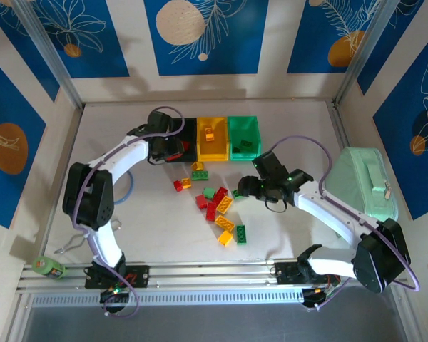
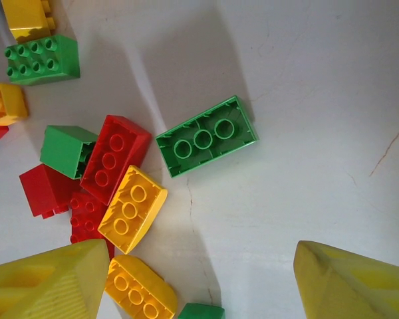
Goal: Sort the legos into containers by color
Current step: Place the lego in the container.
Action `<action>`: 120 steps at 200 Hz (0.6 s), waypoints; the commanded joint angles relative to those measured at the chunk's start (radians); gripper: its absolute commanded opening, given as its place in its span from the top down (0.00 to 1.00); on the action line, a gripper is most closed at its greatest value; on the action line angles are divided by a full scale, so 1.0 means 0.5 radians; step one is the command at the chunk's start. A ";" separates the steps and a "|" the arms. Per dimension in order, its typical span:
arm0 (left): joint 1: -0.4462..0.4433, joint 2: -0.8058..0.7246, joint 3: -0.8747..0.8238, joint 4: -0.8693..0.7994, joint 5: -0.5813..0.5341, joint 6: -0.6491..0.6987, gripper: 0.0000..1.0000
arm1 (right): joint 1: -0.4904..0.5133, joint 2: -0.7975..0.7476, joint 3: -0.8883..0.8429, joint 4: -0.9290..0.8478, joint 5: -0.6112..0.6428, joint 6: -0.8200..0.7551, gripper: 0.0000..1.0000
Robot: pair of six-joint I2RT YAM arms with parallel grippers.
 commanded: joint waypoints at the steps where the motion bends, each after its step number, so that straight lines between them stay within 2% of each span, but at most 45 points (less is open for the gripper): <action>1: 0.037 0.103 0.176 -0.042 0.001 0.052 0.51 | -0.019 -0.060 -0.001 -0.064 0.005 0.009 0.26; 27: 0.040 0.243 0.407 -0.107 -0.005 0.062 0.49 | -0.031 -0.085 0.022 -0.095 0.011 -0.006 0.26; 60: 0.057 0.371 0.651 -0.133 -0.040 0.097 0.29 | -0.036 -0.103 0.033 -0.115 0.009 -0.010 0.26; 76: 0.058 0.388 0.756 -0.187 -0.034 0.128 0.25 | -0.037 -0.111 0.037 -0.133 0.019 -0.013 0.26; 120: 0.059 0.203 0.642 -0.098 -0.026 0.161 0.22 | -0.046 -0.120 0.031 -0.119 0.000 -0.016 0.26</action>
